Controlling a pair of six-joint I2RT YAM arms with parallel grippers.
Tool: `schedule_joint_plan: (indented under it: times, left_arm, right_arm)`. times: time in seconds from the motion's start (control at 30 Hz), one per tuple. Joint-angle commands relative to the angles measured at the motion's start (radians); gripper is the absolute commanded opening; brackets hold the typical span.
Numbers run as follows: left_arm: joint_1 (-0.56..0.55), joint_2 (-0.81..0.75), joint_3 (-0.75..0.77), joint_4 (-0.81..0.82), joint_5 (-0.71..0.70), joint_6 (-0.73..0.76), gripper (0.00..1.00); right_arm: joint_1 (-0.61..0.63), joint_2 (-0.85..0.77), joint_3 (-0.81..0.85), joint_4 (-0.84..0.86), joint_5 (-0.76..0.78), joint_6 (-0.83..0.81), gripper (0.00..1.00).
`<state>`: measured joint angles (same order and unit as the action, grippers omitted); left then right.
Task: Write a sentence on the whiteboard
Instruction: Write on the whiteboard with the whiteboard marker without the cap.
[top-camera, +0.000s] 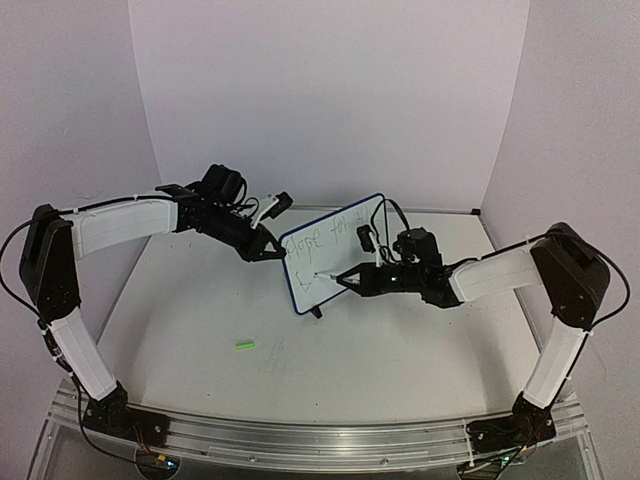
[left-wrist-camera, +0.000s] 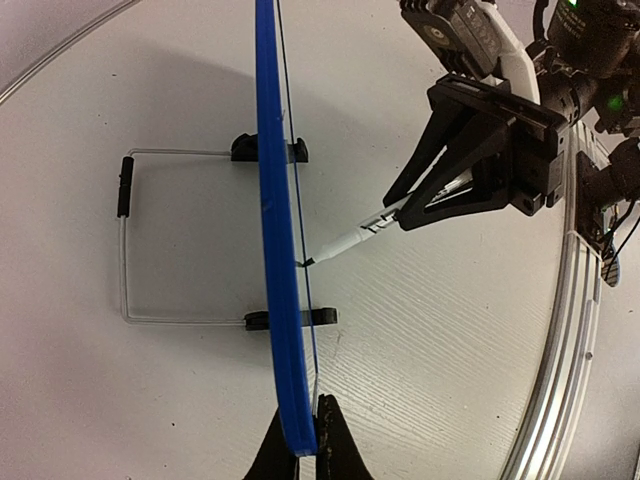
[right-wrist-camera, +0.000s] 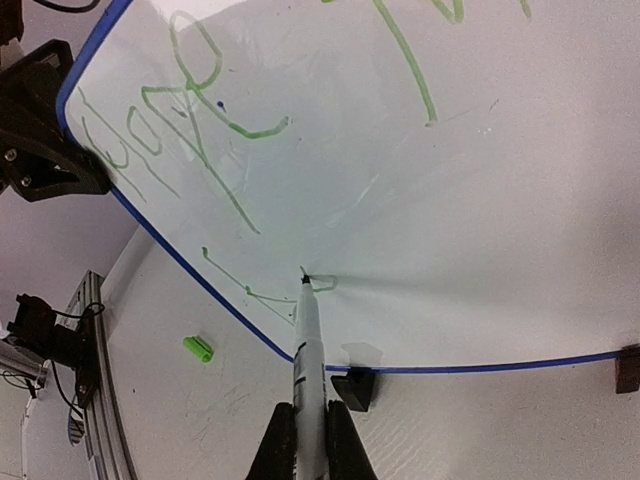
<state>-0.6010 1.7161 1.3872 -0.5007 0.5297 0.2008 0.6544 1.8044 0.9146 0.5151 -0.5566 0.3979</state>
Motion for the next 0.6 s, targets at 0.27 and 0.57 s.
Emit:
schedule_joint_plan:
  times: [0.27, 0.57]
  left_arm:
    - [-0.008, -0.003, 0.004, -0.067, -0.001, 0.013, 0.0]
    - [-0.008, -0.004, 0.004, -0.067, -0.002, 0.013, 0.0]
  right_arm:
    - [-0.006, 0.048, 0.0, 0.026, 0.0, 0.008, 0.0]
    - [-0.006, 0.065, -0.005, 0.02, 0.025, 0.01, 0.0]
